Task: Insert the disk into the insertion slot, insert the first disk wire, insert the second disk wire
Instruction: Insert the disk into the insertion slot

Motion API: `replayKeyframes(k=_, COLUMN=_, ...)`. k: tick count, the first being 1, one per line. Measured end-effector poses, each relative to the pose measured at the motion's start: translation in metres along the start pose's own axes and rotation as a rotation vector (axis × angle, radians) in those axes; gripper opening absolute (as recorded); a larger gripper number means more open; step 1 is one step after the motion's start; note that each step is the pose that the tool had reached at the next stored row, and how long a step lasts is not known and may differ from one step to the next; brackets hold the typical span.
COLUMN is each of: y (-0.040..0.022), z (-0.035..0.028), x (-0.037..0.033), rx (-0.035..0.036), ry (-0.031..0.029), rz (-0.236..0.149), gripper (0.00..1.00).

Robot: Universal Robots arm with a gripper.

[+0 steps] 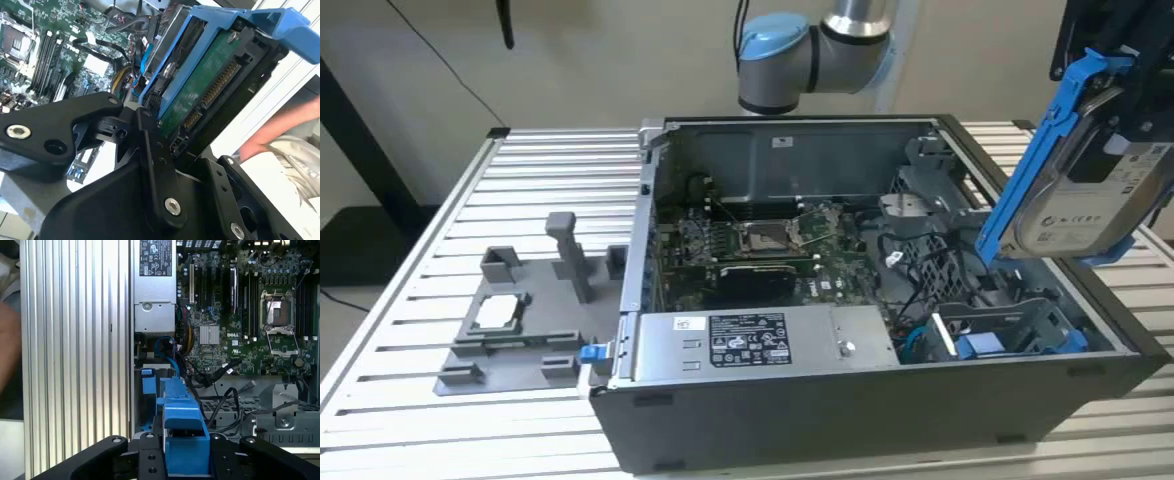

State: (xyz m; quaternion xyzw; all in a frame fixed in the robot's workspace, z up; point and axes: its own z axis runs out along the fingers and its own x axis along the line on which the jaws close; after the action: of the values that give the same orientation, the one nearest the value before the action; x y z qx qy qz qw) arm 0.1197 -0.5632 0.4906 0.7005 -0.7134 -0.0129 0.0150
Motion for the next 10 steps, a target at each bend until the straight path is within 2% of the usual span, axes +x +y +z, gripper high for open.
replayKeyframes(k=5, y=0.0, z=0.0004, x=0.0, rx=0.0001, ry=0.0, rz=0.0, gripper=0.33)
replayKeyframes(k=10, y=-0.0004, z=0.0081, x=0.0, rx=0.0006, ry=0.0007, rz=0.0, gripper=0.33)
